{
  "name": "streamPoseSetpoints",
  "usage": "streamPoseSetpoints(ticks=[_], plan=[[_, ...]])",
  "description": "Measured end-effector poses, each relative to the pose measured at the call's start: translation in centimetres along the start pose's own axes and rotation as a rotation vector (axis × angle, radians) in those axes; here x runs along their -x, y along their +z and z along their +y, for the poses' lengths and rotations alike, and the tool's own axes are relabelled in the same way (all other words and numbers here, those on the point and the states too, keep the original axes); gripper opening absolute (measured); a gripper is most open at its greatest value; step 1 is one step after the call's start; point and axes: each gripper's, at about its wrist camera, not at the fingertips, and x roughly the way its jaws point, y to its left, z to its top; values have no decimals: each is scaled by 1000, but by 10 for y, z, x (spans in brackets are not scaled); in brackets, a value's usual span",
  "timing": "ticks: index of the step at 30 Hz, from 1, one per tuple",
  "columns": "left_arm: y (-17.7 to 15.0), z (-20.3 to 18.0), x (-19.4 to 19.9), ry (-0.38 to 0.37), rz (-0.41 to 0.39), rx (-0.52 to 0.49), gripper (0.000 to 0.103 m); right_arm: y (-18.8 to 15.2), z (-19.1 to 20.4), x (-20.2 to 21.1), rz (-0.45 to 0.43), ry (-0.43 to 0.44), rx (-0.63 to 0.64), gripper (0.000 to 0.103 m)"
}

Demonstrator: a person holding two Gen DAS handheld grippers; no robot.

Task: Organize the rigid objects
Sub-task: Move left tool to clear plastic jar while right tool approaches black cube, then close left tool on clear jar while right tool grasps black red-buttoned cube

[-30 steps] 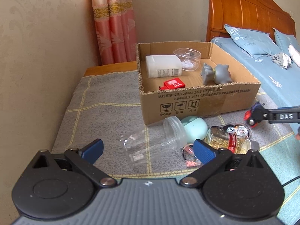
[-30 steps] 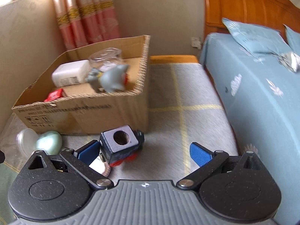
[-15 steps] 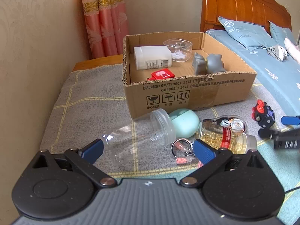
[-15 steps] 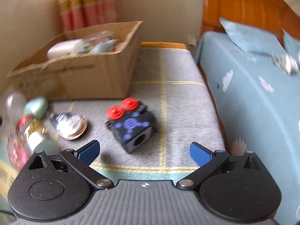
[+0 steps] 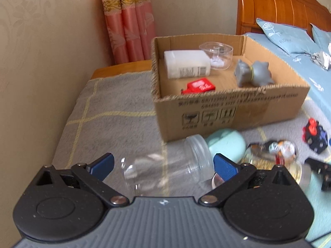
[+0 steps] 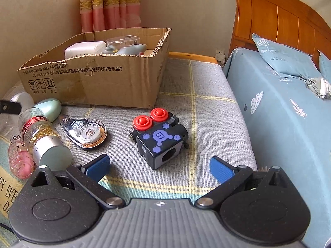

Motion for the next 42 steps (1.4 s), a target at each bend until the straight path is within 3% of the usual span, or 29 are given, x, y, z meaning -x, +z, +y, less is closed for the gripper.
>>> streamPoseSetpoints(ticks=[4,13,18,29,36,42], plan=[[-13,11,5,17,12,-15,102,1,0,-1,2,4,5,103],[-28,24,-18,-24,78,85,102,1,0,-1,0,7,7,103],[-28,26,-23,-30,67,117,102,3,-1,-3,2,21,22,103],[-28,29,-24,-32,59,128,102,26,-13,-22,21,207,207,103],[-28,29,-25,-33,60,126,102,27,-4,-14,89,314,327,103],[-24,29,-25,-31,71,119,102,30,-7,-15,89,302,333,103]])
